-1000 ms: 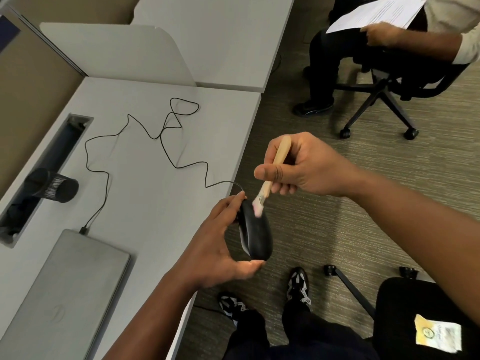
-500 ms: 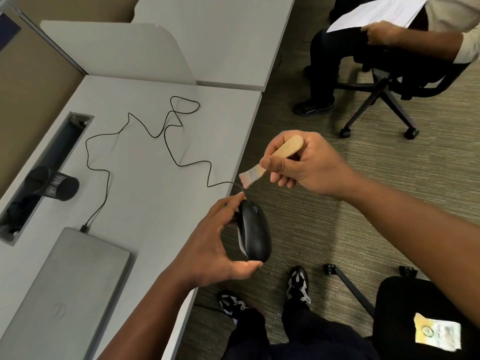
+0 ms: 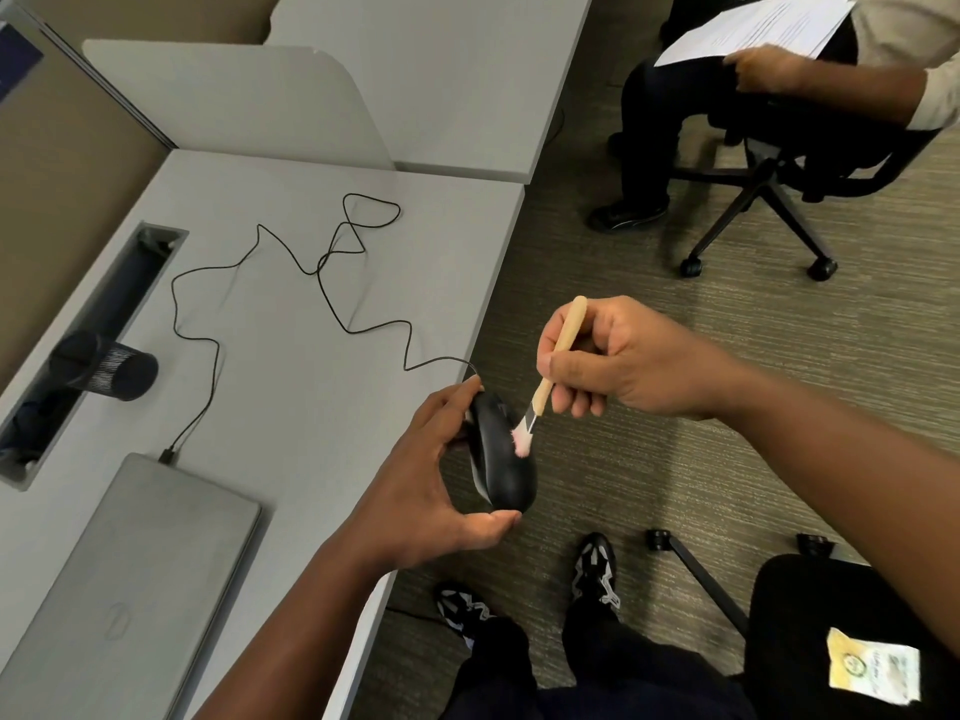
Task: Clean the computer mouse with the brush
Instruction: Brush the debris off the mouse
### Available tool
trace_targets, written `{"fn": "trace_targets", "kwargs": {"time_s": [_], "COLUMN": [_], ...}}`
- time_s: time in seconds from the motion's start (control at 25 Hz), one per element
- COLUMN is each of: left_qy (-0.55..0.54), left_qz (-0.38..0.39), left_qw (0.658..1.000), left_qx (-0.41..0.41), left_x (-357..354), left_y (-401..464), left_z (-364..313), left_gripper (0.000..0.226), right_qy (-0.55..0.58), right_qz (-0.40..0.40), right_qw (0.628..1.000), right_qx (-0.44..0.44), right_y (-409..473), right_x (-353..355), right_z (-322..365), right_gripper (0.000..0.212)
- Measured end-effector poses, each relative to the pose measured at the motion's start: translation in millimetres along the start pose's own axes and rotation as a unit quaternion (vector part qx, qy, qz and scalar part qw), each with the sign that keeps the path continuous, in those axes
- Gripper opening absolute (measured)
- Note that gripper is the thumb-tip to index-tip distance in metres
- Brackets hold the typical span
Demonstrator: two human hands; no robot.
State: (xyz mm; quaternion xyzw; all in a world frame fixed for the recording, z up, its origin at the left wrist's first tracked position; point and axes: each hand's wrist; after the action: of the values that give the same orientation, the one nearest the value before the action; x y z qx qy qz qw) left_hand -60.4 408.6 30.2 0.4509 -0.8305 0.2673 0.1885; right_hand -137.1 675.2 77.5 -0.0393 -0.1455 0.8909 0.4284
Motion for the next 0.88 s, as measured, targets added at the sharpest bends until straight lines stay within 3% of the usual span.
{"fn": "trace_targets", "kwargs": {"time_s": [0.44, 0.64, 0.76, 0.88], "left_qy": [-0.022, -0.029, -0.032, -0.039], "left_qz": [0.03, 0.041, 0.034, 0.027], "left_qw": [0.999, 0.998, 0.998, 0.999], "left_qx": [-0.026, -0.025, -0.031, -0.024], "left_x": [4.1, 4.1, 3.8, 4.8], "left_y": [-3.9, -3.0, -0.3, 1.8], "left_z": [-1.0, -3.9, -2.5, -0.1], "left_gripper": [0.118, 0.116, 0.118, 0.12], "right_qy": [0.029, -0.006, -0.075, -0.022], "right_qz": [0.002, -0.041, -0.107, -0.132], "right_qw": [0.998, 0.997, 0.986, 0.982], "right_qx": [0.049, 0.064, 0.103, 0.131], "right_y": [15.8, 17.9, 18.9, 15.3], "right_x": [2.1, 5.7, 4.7, 4.7], "right_z": [-8.8, -12.5, -19.3, -17.3], "right_gripper": [0.007, 0.006, 0.005, 0.007]}}
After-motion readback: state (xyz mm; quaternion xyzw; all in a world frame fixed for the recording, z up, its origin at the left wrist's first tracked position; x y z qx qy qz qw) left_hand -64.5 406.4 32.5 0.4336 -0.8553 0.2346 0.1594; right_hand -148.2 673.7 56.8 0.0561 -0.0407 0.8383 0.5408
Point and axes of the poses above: each hand's wrist, its own y-axis towards the middle knuckle, its own x-axis out of the back of the hand, z = x × y, and after that the axes turned 4 degrees about z, right-handed
